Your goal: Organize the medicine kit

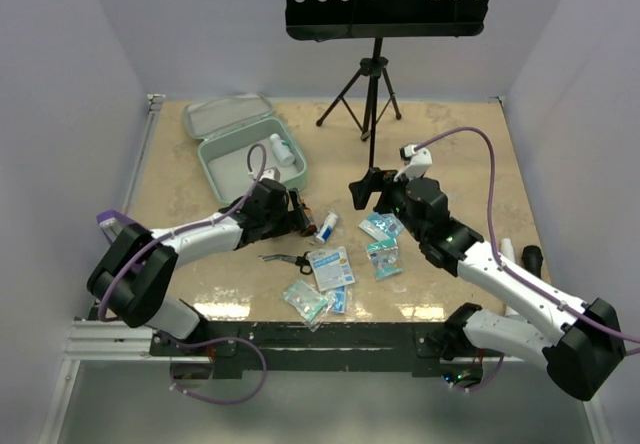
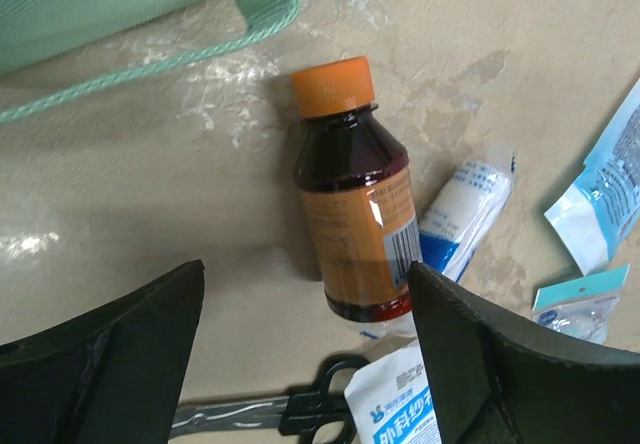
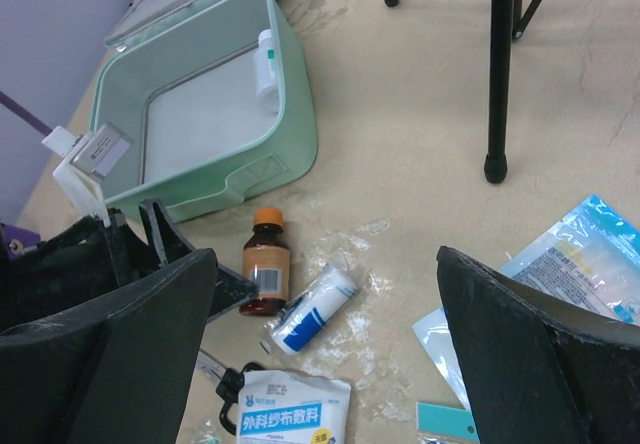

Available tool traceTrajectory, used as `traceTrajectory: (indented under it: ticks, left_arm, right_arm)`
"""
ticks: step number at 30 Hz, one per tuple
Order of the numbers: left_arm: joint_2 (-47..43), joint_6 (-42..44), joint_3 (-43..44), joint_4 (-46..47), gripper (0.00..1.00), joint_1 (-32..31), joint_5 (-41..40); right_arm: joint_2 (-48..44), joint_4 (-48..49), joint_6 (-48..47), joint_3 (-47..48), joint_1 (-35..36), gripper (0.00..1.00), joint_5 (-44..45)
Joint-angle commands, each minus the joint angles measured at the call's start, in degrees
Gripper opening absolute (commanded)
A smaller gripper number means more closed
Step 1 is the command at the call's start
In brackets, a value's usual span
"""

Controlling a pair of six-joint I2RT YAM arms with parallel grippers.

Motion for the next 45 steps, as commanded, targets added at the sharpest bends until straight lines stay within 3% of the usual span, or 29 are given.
traceTrajectory:
  ticks: [1, 19, 28, 32, 34, 36, 45]
  left_arm:
    - [2.83, -0.91, 4.0, 2.52, 0.86, -0.43, -0.54]
    - [11.09, 0.94, 11.74, 2.08, 0.82, -0.26, -0.81]
    - [13.21, 2.35, 11.57, 2.25, 0.6, -0.26, -0.54]
    - [12.51, 2.79, 10.52, 3.3, 0.44, -0.26, 0.07]
    - [11.28, 3.05, 10.08, 3.57, 0.31, -0.26, 0.42]
    - [8.56, 3.05, 9.37, 3.57, 0.26, -0.26, 1.3]
    - [-13.5, 4.37, 8.4, -1.87, 0.19, 0.96, 0.52]
  right_arm:
    - [-0.47, 1.02, -0.26, -0.5, -0.07, 0.97, 0.29]
    - [1.55, 1.55, -0.53, -0.06, -0.07, 0.97, -0.33]
    - [1.38, 1.55, -0.44, -0.23, -0.07, 0.97, 0.02]
    - [1.46, 1.38, -0.44, -0.15, -0.07, 0.97, 0.02]
    - [1.38, 1.38, -0.44, 0.03, -0.16, 0.97, 0.02]
    - [1.2, 1.12, -0.44, 0.03, -0.07, 0.97, 0.02]
    - [0.67, 1.2, 0.0, 0.56, -0.07, 0.97, -0.59]
